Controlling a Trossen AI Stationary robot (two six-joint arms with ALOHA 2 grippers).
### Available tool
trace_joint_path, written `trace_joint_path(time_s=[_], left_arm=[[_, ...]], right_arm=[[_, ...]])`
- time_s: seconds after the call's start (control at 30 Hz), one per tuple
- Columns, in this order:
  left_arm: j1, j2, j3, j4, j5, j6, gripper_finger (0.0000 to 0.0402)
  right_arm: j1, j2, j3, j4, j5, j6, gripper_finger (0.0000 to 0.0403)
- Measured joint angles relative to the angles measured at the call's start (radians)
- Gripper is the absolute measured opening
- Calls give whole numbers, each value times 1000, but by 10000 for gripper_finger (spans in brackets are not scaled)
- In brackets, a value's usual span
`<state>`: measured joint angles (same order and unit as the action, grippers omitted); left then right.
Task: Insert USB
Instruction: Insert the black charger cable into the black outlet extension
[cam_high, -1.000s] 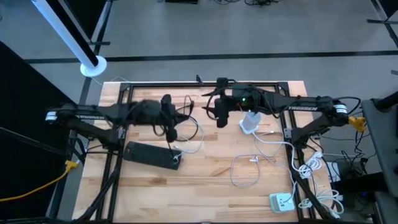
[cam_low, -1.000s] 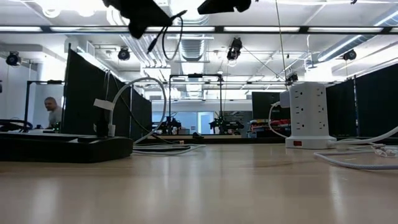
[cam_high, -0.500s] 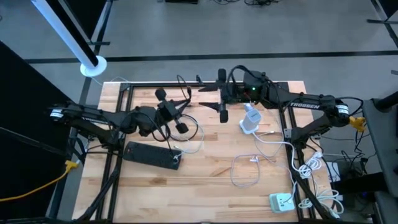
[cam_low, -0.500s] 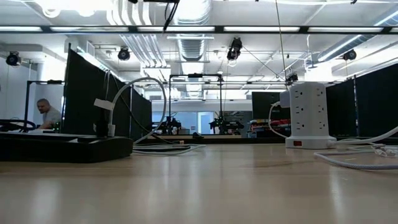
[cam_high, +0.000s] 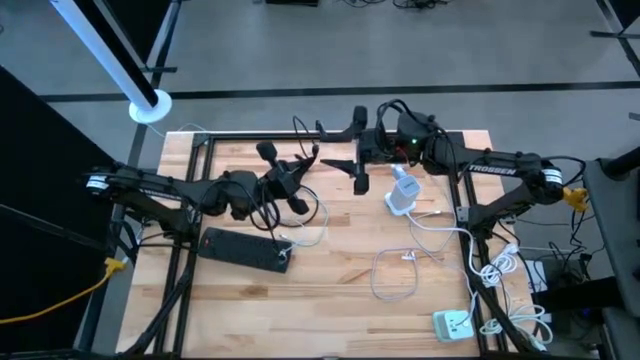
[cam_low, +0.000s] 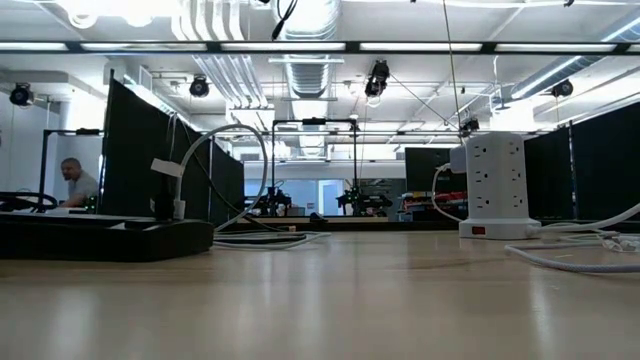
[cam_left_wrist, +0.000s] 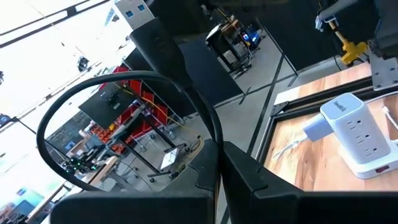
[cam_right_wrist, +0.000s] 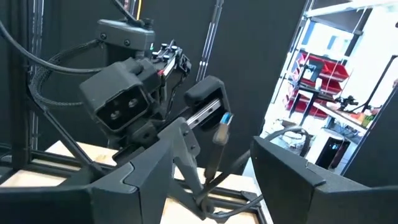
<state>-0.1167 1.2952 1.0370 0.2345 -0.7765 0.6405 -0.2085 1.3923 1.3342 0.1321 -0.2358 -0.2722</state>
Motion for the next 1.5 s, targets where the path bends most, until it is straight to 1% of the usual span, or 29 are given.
trace_joint_path(time_s=[0.07,0.1,0.17,0.23,0.27,0.33,0.4,0.47,0.53,0.6,0.73,0.83,0.93,1.07,1.17,1.3,1.5], left_arm=[[3,0,0,-19,0,-60,0],[6,0,0,-27,0,-125,0],[16,-3,2,-58,1,-349,0],[35,-11,27,-163,19,-644,0],[50,-18,47,-252,68,-784,0],[86,-22,99,-438,219,-971,0],[121,-10,145,-598,386,-1097,0],[155,2,184,-730,544,-1184,0],[183,17,223,-804,692,-1214,0],[198,27,260,-852,785,-1219,0],[216,42,314,-871,885,-1208,0],[231,41,337,-860,967,-1226,0],[240,40,339,-868,1011,-1262,0],[244,42,336,-891,1041,-1272,0],[243,46,329,-909,1045,-1277,0],[243,46,328,-907,1056,-1278,0],[243,46,328,-907,1056,-1277,0]], right_arm=[[1,-6,0,-25,0,-75,200],[4,-11,0,-47,2,-135,200],[8,-22,0,-110,14,-295,199],[20,-34,0,-176,80,-458,200],[28,-35,0,-201,123,-536,200],[40,-35,0,-248,205,-678,201],[46,-30,0,-289,245,-806,201],[47,-22,0,-314,244,-918,201],[47,-11,0,-332,243,-993,201],[54,1,-1,-350,240,-1021,199],[86,20,-2,-374,236,-1042,192],[126,47,-2,-388,241,-1141,187],[157,72,-2,-354,295,-1239,184],[180,95,-2,-276,389,-1305,183],[185,98,-2,-253,393,-1324,183],[184,102,-2,-253,393,-1391,183],[185,117,-2,-250,367,-1396,183]])
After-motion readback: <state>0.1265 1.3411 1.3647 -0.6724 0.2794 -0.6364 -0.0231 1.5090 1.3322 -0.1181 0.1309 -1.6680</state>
